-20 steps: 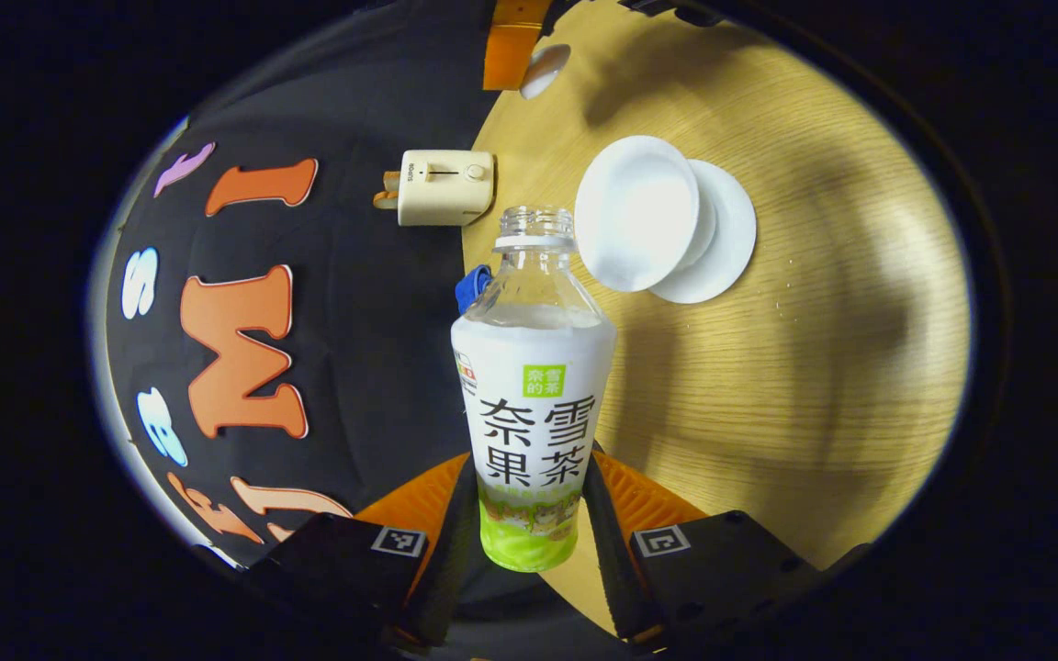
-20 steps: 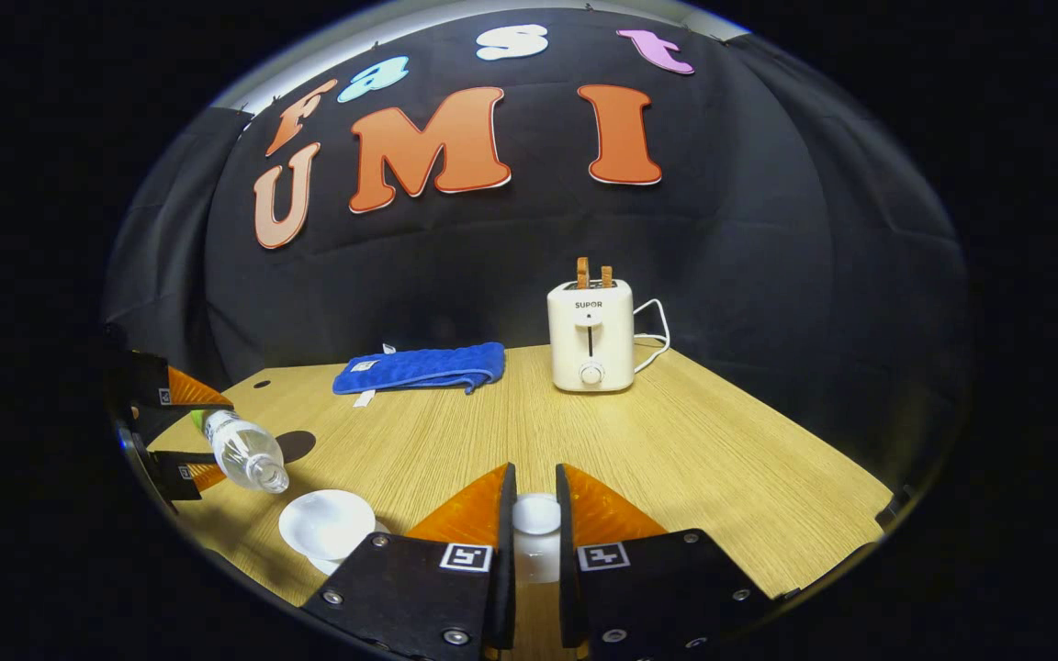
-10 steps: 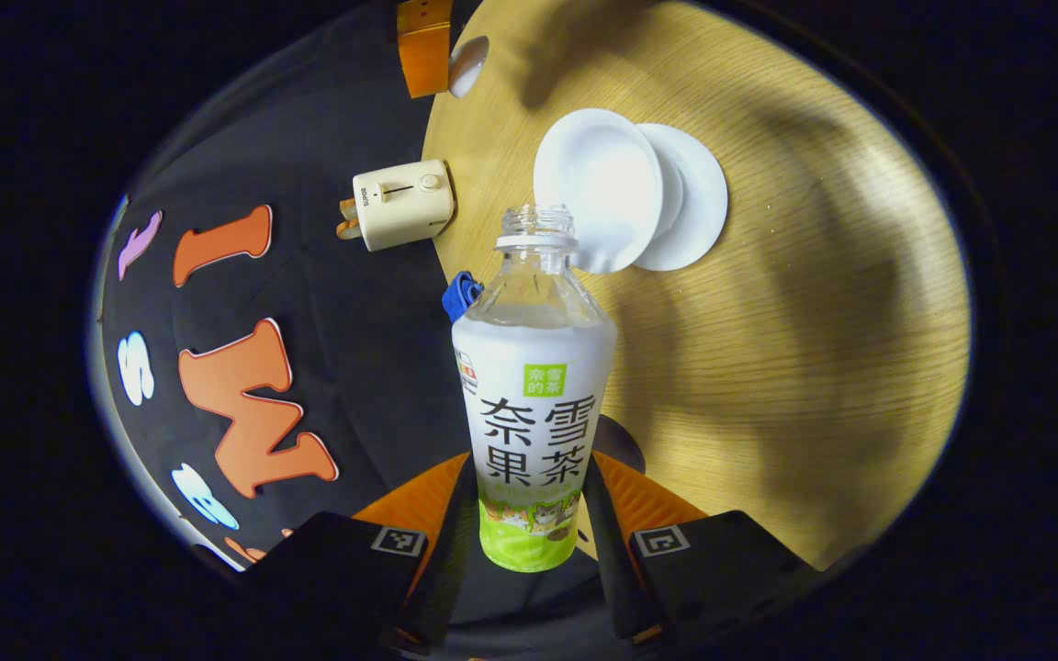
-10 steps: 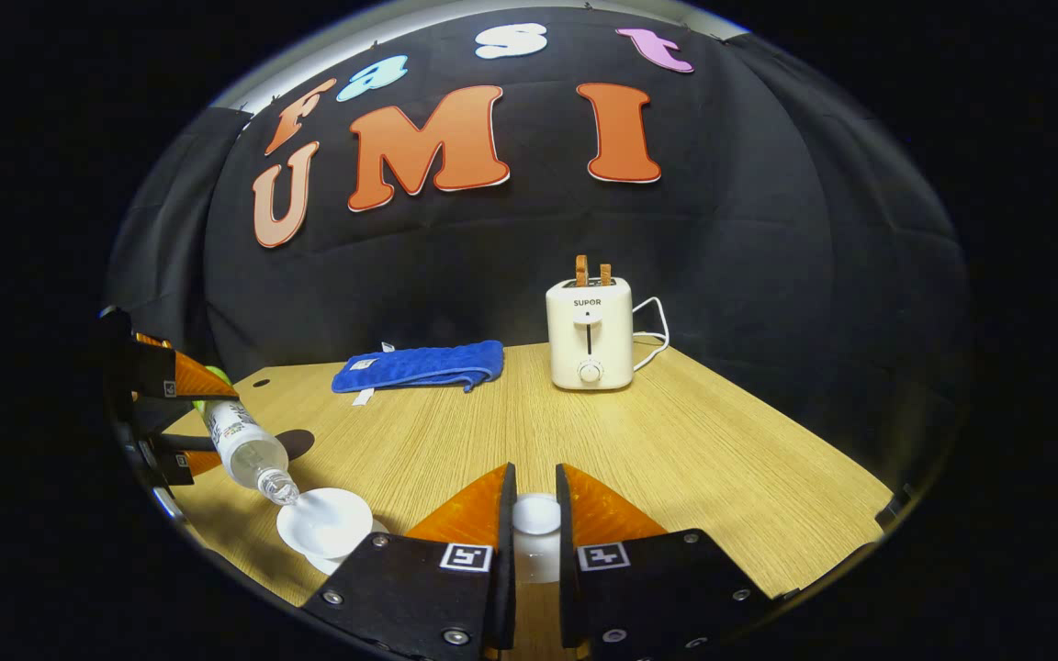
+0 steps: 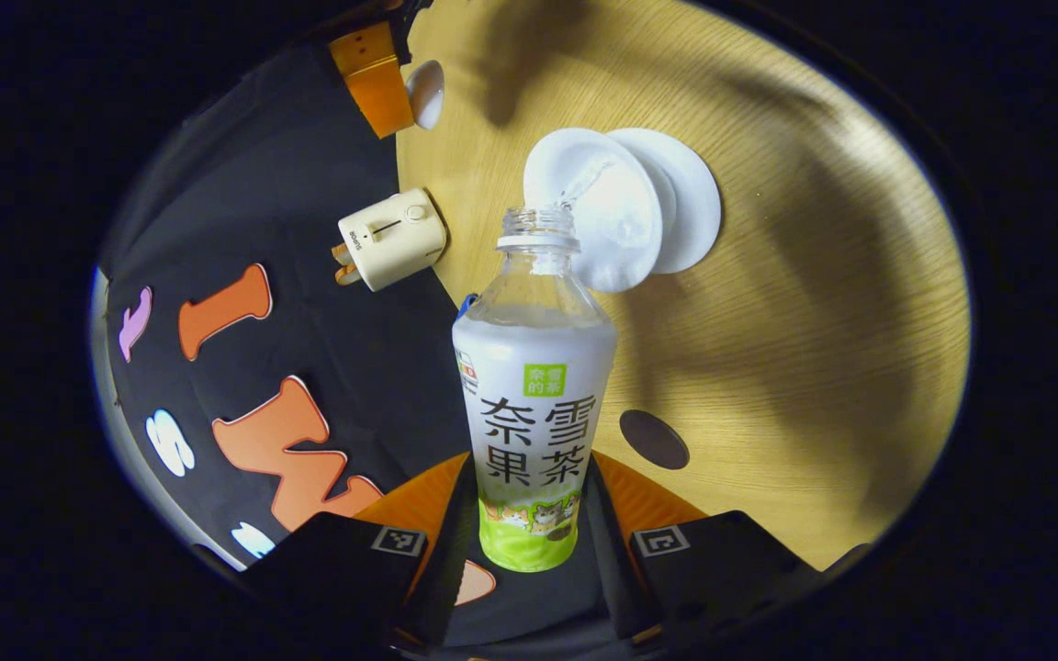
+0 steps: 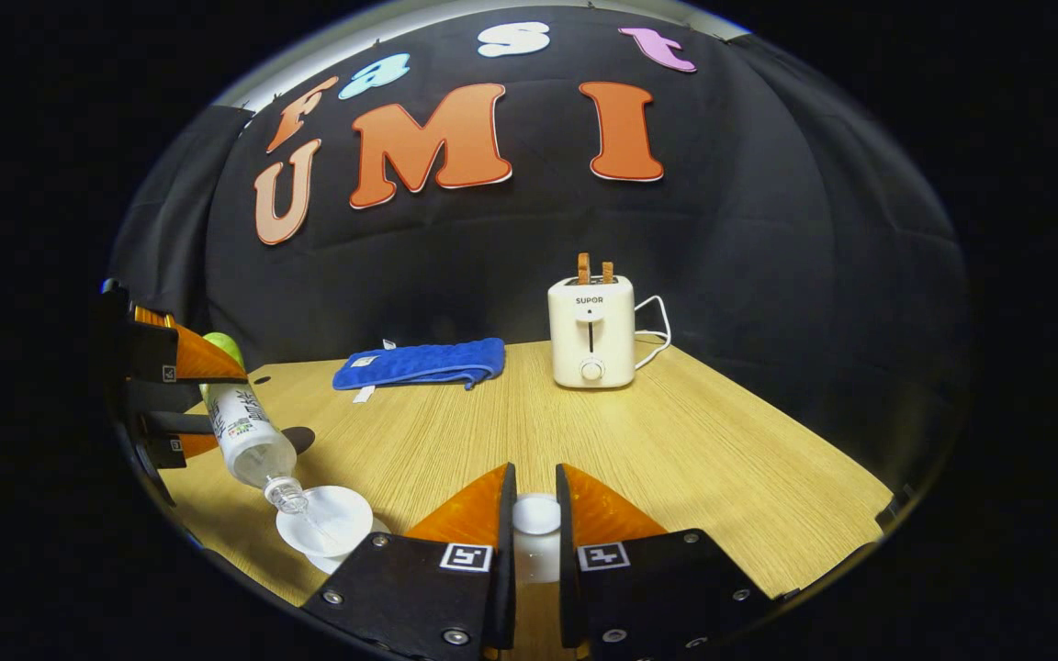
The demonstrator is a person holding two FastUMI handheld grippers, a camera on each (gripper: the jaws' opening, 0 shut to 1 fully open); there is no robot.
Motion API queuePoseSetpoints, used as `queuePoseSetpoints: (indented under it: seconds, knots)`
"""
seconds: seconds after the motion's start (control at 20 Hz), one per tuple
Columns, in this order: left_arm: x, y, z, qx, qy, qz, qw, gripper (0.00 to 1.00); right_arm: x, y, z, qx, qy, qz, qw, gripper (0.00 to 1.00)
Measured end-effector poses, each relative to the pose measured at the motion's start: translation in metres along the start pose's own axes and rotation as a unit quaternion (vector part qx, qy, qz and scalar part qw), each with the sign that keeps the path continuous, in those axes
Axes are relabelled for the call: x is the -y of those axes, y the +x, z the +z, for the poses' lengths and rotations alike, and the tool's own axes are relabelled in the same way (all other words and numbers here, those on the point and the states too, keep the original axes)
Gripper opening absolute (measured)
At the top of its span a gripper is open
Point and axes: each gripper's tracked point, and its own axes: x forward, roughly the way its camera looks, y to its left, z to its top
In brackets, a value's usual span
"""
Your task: Open the teacup lid with one hand, grasp the water bottle and pour water into the teacup with the other hand; after pouring, place the water bottle on the coaster and then close the teacup lid.
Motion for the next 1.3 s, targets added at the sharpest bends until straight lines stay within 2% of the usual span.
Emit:
queuePoseSetpoints:
  seconds: [0.1,0.5,0.8,1.1,1.3]
  knots:
    - [-0.007,0.000,-0.002,-0.008,0.032,0.014,0.999,0.68,0.002,0.001,0.000,-0.001,0.002,-0.002,1.000,0.19]
    - [-0.023,0.000,0.000,-0.017,0.102,0.028,0.994,0.67,0.006,0.001,-0.001,-0.003,0.004,-0.005,1.000,0.19]
    - [-0.016,-0.007,0.004,-0.014,0.112,0.029,0.993,0.68,0.005,0.003,-0.003,-0.007,0.002,-0.006,1.000,0.19]
    - [0.006,0.003,0.009,0.012,0.055,0.005,0.998,0.67,0.002,0.003,-0.005,-0.010,0.003,-0.001,1.000,0.19]
    - [0.029,0.009,0.011,0.039,-0.057,-0.028,0.997,0.67,0.001,0.004,-0.006,-0.012,0.006,0.001,1.000,0.19]
